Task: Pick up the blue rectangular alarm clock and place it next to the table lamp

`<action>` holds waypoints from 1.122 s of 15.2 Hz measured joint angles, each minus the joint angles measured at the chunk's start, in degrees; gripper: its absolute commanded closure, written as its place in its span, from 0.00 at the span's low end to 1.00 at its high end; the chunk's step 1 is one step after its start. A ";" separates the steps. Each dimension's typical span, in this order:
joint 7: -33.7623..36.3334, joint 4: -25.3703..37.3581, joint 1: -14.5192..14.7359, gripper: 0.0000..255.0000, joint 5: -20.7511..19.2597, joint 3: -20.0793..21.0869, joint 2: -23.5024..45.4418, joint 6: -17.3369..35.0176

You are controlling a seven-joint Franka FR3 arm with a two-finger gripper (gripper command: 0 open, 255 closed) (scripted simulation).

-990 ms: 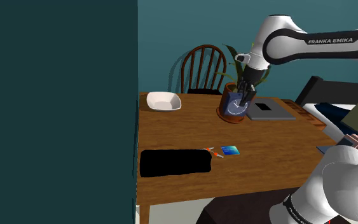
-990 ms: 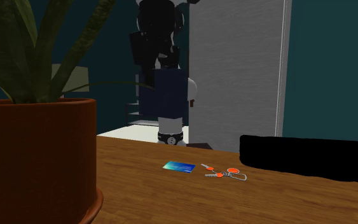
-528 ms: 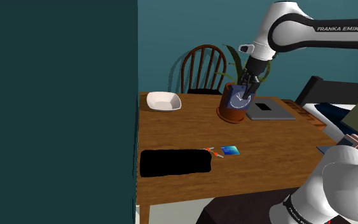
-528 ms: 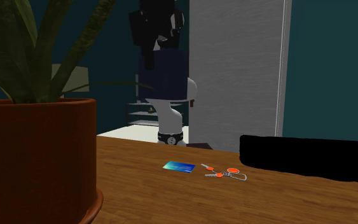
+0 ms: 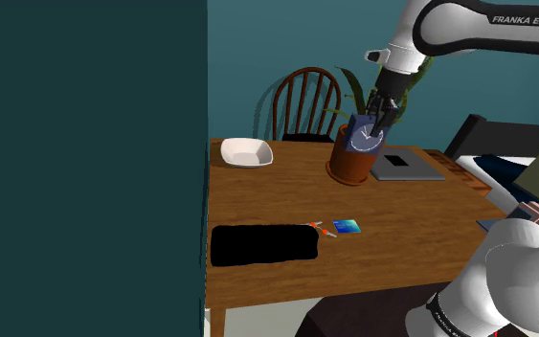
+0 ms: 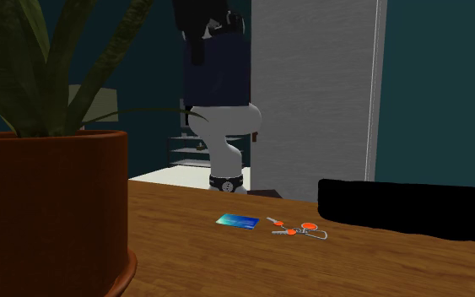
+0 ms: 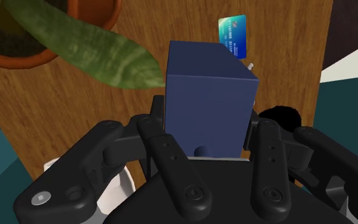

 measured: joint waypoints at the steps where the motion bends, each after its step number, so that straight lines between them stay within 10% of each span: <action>1: -0.07 0.85 0.01 1.00 0.03 0.03 0.01 -0.84; 17: -0.68 16.22 0.63 1.00 1.06 0.50 3.45 -12.83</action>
